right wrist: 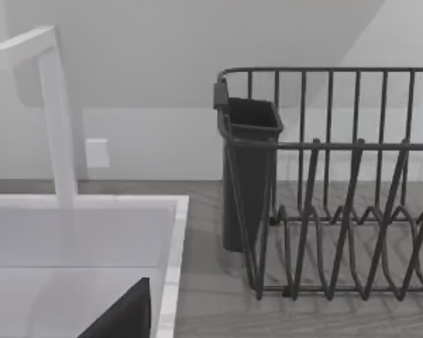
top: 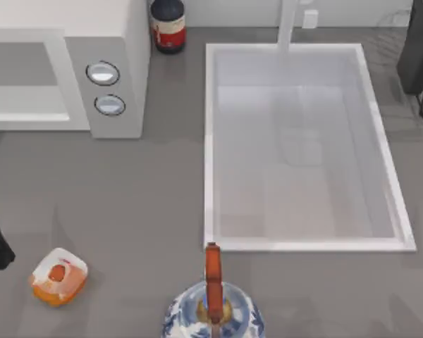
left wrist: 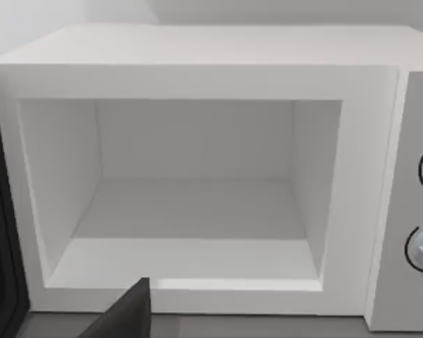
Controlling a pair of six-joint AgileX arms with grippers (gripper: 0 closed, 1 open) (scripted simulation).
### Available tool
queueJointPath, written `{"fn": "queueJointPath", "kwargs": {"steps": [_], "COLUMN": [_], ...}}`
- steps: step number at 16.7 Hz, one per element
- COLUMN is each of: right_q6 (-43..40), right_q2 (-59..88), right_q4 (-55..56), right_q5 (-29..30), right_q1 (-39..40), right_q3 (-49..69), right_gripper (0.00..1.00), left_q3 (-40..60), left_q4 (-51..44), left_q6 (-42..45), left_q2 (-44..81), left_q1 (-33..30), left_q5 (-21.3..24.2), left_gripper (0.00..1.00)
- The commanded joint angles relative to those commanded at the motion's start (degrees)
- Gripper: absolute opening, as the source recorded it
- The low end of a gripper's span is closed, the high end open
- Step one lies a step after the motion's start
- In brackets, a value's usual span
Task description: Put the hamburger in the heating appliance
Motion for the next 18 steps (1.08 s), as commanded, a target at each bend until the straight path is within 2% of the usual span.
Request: {"fn": "queueJointPath", "kwargs": {"steps": [4,7,18], "right_q6": [0.00,0.00,0.00], "right_q2": [0.00,0.00,0.00], "right_q4": [0.00,0.00,0.00], "right_q5": [0.00,0.00,0.00], "right_q1": [0.00,0.00,0.00], "right_q3": [0.00,0.00,0.00], "right_gripper": [1.00,1.00,1.00], "left_q3": [1.37,6.34,36.55], "left_q4": [-1.38,-6.30,-37.17], "left_q6": [0.36,1.71,10.46], "left_q2": [1.84,9.04,60.72], "left_q1": [-0.47,-2.04,-11.65], "left_q5": [0.03,0.00,-0.32], "left_gripper": [1.00,1.00,1.00]}}
